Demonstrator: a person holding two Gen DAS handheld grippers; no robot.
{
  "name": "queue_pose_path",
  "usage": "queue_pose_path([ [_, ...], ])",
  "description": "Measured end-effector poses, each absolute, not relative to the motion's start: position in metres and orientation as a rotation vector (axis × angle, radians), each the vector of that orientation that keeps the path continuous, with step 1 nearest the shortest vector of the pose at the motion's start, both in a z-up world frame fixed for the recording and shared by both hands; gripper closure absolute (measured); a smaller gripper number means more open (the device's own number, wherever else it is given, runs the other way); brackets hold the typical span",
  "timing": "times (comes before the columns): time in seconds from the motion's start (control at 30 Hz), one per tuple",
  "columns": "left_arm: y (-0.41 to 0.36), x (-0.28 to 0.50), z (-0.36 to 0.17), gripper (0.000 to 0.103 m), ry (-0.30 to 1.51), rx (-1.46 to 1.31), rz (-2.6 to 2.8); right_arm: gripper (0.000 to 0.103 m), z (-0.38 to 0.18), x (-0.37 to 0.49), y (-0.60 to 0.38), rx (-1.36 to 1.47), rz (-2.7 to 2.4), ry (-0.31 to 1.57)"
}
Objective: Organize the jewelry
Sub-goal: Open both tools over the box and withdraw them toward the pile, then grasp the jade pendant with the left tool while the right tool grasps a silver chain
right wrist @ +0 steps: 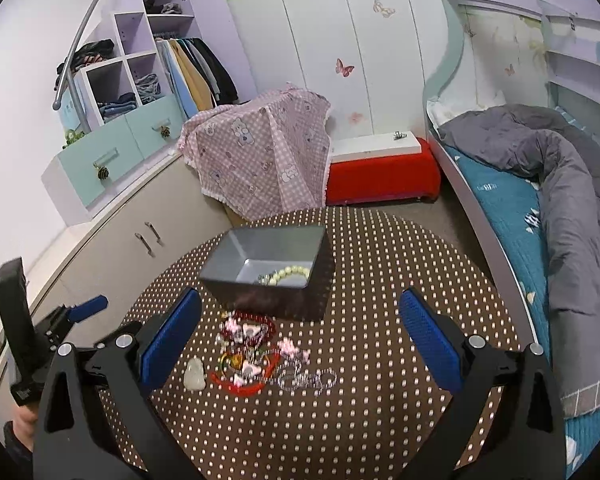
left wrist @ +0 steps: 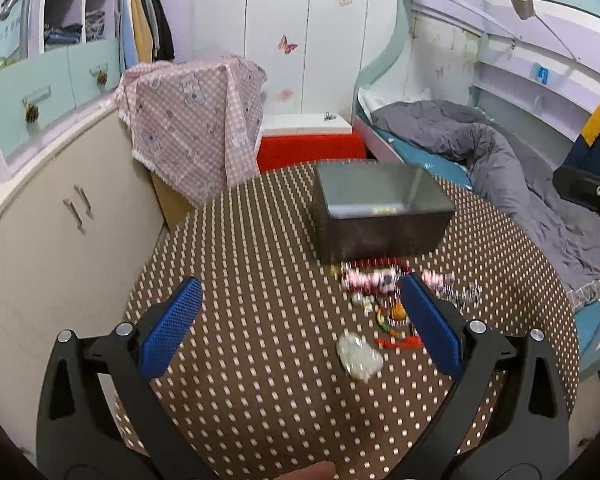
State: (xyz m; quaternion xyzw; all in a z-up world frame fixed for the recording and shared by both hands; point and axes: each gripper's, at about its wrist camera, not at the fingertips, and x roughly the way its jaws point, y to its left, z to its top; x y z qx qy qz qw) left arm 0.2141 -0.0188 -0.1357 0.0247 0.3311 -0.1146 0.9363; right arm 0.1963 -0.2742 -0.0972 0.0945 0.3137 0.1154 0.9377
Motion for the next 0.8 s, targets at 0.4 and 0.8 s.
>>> queue_pose_path([
  [0.4,-0.041,0.209,-0.184,0.007,0.794,0.109,-0.231,0.007,-0.135,0.183,-0.279,0.209,0.228,0.726],
  [0.8,-0.052,0.222,-0.206,0.066,0.882,0.095,-0.298,0.007,-0.172,0.198,-0.274,0.155,0.232,0.848],
])
